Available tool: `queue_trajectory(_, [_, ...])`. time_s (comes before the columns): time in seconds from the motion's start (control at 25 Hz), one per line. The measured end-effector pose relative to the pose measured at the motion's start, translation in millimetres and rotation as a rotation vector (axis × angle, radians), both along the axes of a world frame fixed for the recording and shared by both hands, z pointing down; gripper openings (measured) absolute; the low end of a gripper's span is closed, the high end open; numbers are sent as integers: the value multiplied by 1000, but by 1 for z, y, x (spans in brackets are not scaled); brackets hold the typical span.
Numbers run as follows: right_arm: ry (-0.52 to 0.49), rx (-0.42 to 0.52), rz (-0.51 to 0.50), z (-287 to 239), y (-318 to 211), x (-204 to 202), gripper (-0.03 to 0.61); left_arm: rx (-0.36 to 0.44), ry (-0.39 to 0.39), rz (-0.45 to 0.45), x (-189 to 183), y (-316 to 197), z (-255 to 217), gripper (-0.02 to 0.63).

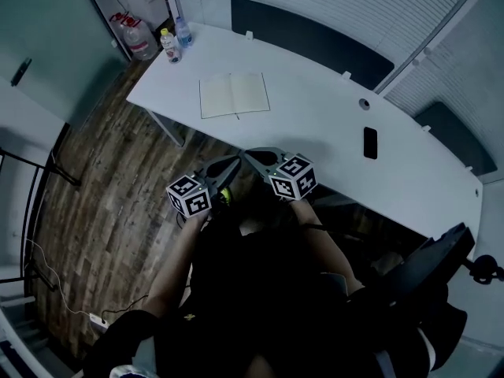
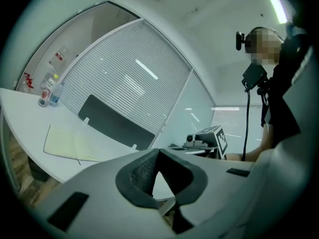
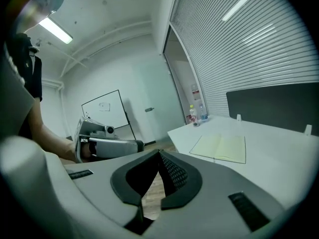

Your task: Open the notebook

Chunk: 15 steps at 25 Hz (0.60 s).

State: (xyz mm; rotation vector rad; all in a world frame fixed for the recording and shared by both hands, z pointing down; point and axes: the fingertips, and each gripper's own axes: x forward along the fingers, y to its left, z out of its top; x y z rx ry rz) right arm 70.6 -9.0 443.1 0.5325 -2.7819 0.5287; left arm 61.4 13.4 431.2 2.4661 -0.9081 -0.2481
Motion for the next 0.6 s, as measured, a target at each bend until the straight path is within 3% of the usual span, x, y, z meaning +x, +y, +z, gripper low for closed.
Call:
queue_trajectory(0.24, [-3,7,-16,-5,50,23,9,15,-12,-65,11,39,-10,12])
queue_trajectory(0.6, [-29,-6,-23,0,97,36,9,19,-57,-69,33,91,-15,12])
